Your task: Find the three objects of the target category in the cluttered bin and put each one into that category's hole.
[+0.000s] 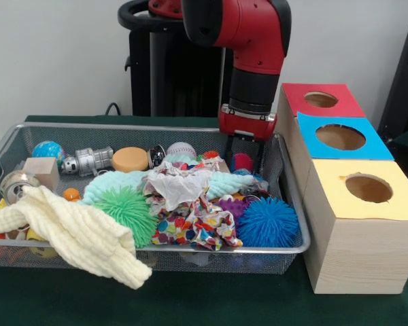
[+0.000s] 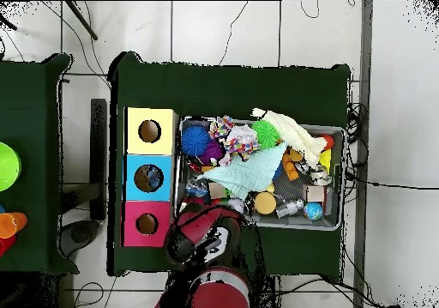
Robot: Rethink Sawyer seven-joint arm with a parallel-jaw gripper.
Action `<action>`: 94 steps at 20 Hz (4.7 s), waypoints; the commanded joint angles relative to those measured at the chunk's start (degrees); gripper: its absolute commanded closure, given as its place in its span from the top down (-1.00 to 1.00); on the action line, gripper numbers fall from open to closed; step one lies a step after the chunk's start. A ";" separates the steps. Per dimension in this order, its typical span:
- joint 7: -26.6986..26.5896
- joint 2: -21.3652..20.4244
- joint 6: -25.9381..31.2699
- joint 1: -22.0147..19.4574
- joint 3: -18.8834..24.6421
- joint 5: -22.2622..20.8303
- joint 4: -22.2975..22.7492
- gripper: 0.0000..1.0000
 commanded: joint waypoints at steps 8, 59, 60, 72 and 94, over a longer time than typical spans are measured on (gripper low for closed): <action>1.31 3.16 3.90 0.37 4.98 2.23 -5.53 -1.00; -6.48 2.16 2.96 -19.70 19.59 -9.98 -2.78 1.00; -6.43 2.73 2.40 -20.27 19.82 -10.91 -2.71 1.00; -4.48 3.07 3.60 -21.70 23.34 -13.19 -2.56 1.00; -1.01 3.25 1.10 -17.59 21.84 -11.09 -3.55 1.00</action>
